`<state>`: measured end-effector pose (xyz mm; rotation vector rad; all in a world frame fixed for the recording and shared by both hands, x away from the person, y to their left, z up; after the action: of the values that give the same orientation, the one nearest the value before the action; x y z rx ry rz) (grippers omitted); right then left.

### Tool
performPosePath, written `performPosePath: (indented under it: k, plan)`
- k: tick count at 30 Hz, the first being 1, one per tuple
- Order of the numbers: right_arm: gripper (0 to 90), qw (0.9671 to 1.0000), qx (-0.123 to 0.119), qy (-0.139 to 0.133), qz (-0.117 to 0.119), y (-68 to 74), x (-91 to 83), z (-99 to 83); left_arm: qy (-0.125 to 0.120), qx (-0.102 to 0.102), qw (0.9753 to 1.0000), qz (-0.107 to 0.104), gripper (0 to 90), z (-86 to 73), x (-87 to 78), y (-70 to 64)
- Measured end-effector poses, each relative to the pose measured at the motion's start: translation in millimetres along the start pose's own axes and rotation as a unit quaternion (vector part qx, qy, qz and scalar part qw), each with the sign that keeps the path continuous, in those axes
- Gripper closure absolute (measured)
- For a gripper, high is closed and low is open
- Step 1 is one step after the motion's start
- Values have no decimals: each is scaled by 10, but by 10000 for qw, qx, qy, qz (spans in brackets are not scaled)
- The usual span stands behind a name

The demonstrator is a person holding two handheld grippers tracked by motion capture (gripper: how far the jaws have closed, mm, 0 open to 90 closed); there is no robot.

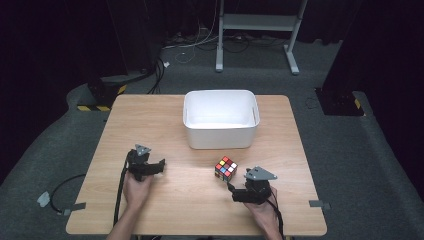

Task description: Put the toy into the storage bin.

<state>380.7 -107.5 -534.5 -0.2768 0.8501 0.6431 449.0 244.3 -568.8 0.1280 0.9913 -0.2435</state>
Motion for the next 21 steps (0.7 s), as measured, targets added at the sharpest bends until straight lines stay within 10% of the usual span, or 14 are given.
performPosePath:
  k: [21]
  plan:
    - [107,9998,-94,-52,165,24,209,280,-1,-7,10000,2,154,2,2,2]
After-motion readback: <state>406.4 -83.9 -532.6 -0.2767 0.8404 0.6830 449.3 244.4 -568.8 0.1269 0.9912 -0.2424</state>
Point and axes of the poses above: each handheld gripper's, and its own axes: x roughly forward along the jaws, z roughly out of its top, y roughly to its left, the point moved 6 cm from there along x, roughly forward along the jaws, and after that the axes turned 14 degrees about y, right-handed, at the moved point
